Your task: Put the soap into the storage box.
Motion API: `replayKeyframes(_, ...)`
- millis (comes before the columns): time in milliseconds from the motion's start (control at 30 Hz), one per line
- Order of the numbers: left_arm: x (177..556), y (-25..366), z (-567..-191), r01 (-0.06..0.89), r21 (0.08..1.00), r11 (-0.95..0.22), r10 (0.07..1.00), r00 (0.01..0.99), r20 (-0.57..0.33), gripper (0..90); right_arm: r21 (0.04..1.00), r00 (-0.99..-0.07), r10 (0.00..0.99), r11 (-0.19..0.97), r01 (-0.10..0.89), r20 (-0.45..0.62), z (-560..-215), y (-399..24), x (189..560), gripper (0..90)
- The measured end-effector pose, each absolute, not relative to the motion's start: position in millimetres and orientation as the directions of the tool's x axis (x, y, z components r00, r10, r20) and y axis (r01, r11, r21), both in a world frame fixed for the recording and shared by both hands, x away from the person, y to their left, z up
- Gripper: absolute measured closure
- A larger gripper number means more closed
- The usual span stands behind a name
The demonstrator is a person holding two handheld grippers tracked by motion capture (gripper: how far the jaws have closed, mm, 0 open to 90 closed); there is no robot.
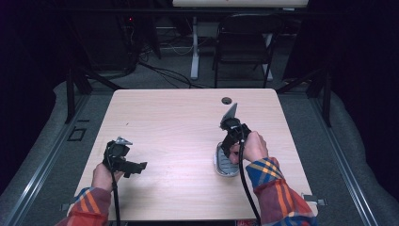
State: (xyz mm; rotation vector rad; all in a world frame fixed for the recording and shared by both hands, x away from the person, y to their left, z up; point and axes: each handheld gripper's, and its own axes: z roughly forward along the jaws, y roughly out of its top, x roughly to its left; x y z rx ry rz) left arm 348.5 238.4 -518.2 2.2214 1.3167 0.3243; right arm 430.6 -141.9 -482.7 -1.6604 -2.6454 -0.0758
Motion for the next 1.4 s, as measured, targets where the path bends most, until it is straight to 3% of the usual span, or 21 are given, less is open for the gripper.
replayKeyframes(500, 348, 238, -518, 0.738, 0.555, -0.384, 0.866, 0.497, -0.063, 0.1, -0.028, -0.408, 0.911, 0.41, 0.912, 0.062, -492, -137, 437, 35.7)
replayKeyframes(833, 348, 238, -518, 0.739, 0.555, -0.382, 0.865, 0.497, -0.065, 0.1, 0.054, -0.395, 0.91, 0.391, 0.919, 0.125, -483, -146, 430, 42.5)
replayKeyframes(1067, 348, 238, -518, 0.738, 0.556, -0.383, 0.863, 0.5, -0.068, 0.1, 0.153, -0.462, 0.878, 0.443, 0.883, 0.127, -466, -153, 418, 41.4)
replayKeyframes(1233, 348, 238, -518, 0.737, 0.558, -0.382, 0.862, 0.501, -0.071, 0.1, 0.202, -0.534, 0.841, 0.51, 0.836, 0.087, -454, -160, 406, 36.4)
replayKeyframes(1400, 348, 237, -518, 0.733, 0.561, -0.384, 0.86, 0.506, -0.072, 0.1, 0.269, -0.586, 0.81, 0.557, 0.786, 0.037, -441, -172, 391, 24.1)
